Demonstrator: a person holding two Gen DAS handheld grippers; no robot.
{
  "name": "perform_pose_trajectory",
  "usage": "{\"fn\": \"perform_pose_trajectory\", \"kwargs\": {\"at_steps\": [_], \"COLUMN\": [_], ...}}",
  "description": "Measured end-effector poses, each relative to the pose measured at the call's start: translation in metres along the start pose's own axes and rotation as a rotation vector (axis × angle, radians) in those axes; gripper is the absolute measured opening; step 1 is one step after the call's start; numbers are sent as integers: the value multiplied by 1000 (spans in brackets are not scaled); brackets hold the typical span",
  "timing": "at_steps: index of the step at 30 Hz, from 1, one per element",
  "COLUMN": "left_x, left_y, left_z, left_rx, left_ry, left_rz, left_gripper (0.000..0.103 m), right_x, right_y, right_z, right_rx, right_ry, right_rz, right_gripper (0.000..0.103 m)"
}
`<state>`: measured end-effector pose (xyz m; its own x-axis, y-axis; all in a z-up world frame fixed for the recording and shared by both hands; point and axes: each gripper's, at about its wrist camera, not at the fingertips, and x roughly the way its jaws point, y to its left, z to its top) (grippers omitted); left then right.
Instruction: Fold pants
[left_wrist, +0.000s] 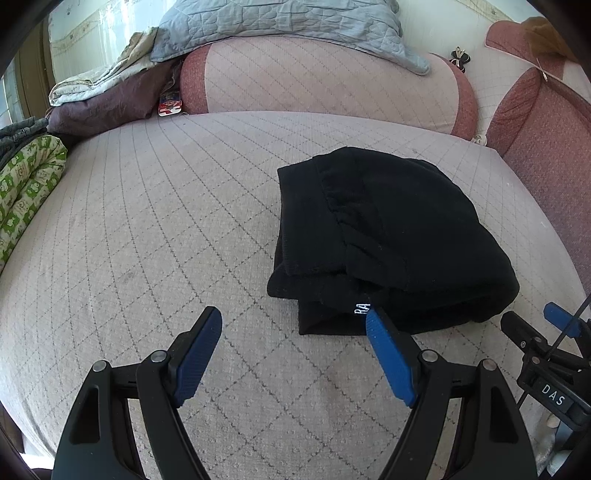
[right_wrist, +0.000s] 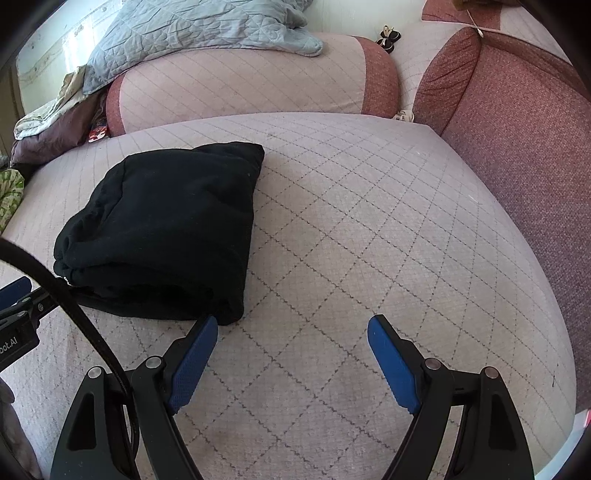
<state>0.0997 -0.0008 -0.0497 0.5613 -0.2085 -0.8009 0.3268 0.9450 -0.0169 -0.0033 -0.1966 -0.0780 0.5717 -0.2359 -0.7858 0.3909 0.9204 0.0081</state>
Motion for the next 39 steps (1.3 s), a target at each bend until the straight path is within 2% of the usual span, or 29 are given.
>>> {"fn": "perform_pose_trajectory", "kwargs": {"at_steps": [26, 39], "left_x": [6, -29], "left_y": [7, 38], "left_z": [0, -5], "left_rx": [-19, -104], "left_ry": [32, -64], "left_rz": [-8, 30], "left_gripper": [80, 80], "right_x": [-2, -2], "right_y": [4, 5], "right_z": [-1, -8], "right_rx": [-7, -15], "right_ry": [-9, -31], "right_rz": [24, -8], "right_gripper": [89, 90]}}
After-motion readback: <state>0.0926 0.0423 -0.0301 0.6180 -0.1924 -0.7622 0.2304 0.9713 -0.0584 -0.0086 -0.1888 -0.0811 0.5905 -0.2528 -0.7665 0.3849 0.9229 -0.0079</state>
